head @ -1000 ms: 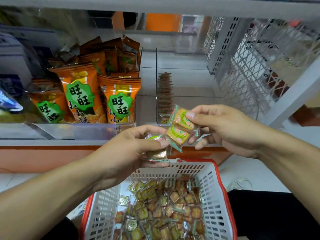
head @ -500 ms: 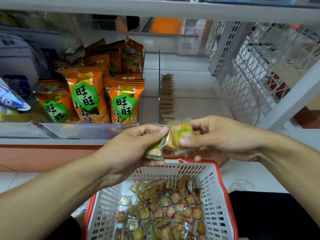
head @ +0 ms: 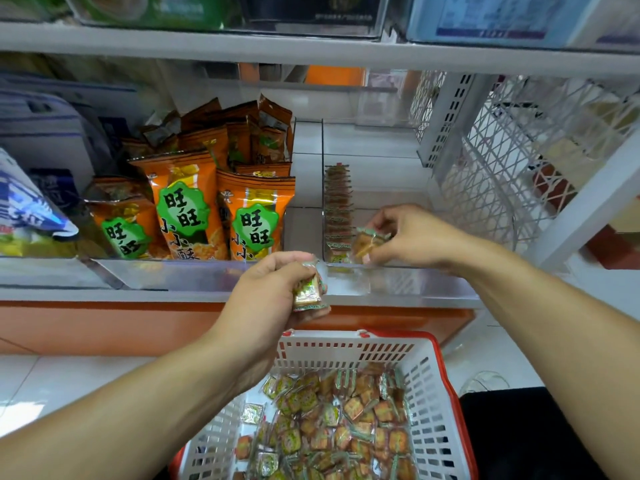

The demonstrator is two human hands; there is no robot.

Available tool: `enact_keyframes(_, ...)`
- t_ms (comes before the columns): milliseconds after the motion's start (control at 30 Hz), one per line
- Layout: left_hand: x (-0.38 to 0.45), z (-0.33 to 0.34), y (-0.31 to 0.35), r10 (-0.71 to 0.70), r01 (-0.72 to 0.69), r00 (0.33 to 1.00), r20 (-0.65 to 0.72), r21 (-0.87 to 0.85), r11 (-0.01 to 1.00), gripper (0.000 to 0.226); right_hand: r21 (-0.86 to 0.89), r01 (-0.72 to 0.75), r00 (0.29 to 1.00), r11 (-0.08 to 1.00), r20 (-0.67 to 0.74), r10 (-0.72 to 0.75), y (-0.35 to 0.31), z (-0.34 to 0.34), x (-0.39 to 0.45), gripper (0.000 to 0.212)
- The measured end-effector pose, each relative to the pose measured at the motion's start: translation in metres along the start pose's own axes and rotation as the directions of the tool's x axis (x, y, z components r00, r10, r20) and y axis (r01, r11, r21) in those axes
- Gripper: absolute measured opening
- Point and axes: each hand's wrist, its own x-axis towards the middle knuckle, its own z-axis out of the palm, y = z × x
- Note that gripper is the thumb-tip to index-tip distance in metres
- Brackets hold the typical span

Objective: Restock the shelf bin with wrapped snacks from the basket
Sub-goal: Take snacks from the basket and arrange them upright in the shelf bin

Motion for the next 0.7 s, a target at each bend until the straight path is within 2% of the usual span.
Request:
enact_keyframes(100,0.003,0.0,-0.002,0.001,-0.001,1.0,-0.011,0.021,1.0,0.014,-0.094,0.007,0.998,0.996,0.069,-0.001,-0.002,0.012,0.012,0.034)
enact_keyframes(267,0.01,-0.005,-0.003,-0.007,0.007,1.0,-0.017,0.056,0.998,0.011,0.009,-0.019,0.979,1.0,0.205,0.017,-0.003,0.018,0.022,0.043)
enact_keyframes(400,0.014,-0.009,-0.005,-0.024,0.024,1.0,0.001,0.076,0.997,0.012,0.04,-0.045,0.982,0.998,0.185,0.037,0.0,0.017,0.025,0.038)
enact_keyframes(533,0.013,-0.009,-0.005,-0.025,0.02,0.999,0.045,0.125,0.992,0.015,-0.057,-0.069,0.989,0.996,0.125,0.076,-0.001,0.022,0.026,0.03)
enact_keyframes(633,0.012,-0.007,-0.007,-0.026,0.018,0.998,0.052,0.142,0.99,0.016,-0.119,-0.152,0.979,0.981,0.118,0.166,-0.006,0.02,0.025,0.044)
enact_keyframes(700,0.011,-0.006,-0.007,-0.025,0.017,0.998,0.053,0.147,0.989,0.016,-0.163,-0.175,0.969,0.971,0.145,0.199,-0.009,0.019,0.023,0.045)
